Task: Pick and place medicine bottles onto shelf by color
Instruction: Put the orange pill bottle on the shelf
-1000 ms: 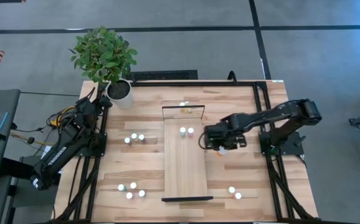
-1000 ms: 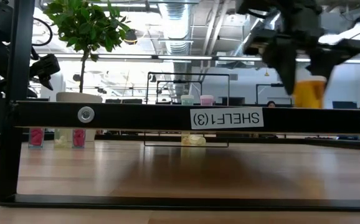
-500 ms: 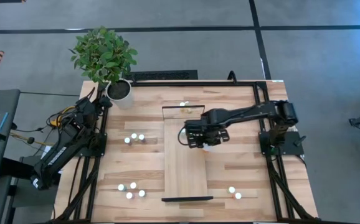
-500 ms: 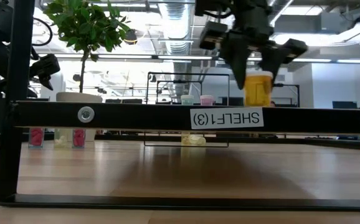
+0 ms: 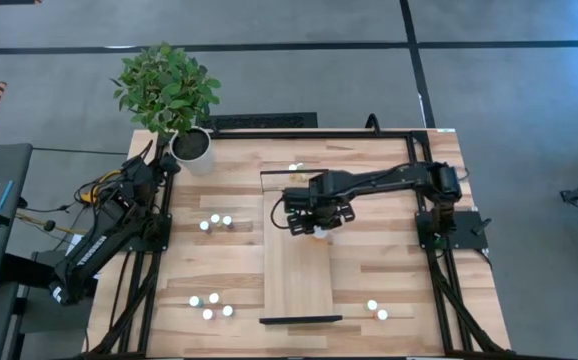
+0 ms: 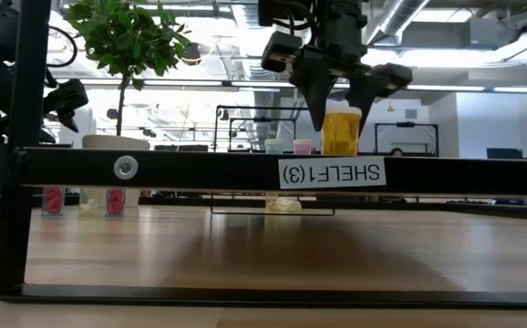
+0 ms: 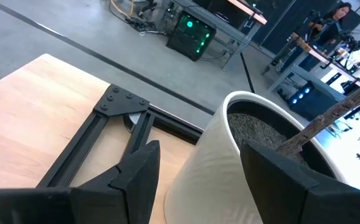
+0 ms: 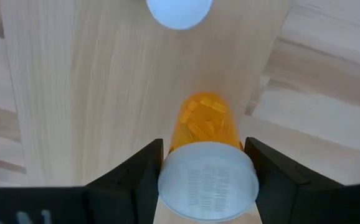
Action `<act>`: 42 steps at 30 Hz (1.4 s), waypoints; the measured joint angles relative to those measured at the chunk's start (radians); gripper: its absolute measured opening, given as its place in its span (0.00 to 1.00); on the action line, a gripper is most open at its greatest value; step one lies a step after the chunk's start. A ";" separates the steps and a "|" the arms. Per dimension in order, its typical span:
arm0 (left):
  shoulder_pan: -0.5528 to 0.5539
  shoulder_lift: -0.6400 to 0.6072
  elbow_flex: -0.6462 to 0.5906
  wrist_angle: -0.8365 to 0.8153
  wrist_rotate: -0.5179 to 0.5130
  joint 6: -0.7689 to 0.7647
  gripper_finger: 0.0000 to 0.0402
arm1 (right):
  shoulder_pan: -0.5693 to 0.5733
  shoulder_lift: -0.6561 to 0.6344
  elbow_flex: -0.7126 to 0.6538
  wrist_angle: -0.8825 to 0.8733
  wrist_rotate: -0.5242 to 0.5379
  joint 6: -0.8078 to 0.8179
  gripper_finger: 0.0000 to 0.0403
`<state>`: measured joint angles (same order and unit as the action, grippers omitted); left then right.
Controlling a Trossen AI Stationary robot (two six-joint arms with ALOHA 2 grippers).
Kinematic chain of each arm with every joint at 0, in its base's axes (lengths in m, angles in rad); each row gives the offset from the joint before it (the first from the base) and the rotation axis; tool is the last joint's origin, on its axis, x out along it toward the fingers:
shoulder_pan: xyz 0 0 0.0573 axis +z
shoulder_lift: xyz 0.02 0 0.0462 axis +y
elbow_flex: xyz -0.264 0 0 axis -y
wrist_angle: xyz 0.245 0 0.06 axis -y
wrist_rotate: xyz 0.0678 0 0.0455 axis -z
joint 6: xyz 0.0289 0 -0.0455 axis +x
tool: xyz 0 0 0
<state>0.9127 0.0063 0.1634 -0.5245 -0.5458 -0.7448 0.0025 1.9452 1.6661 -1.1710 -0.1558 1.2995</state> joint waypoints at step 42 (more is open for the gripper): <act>0.000 0.000 0.000 0.000 0.000 0.000 0.52 | -0.022 0.008 -0.001 0.027 0.026 -0.051 0.57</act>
<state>0.9127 0.0063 0.1631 -0.5247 -0.5453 -0.7448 -0.0198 1.9533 1.6650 -1.1442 -0.1299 1.2488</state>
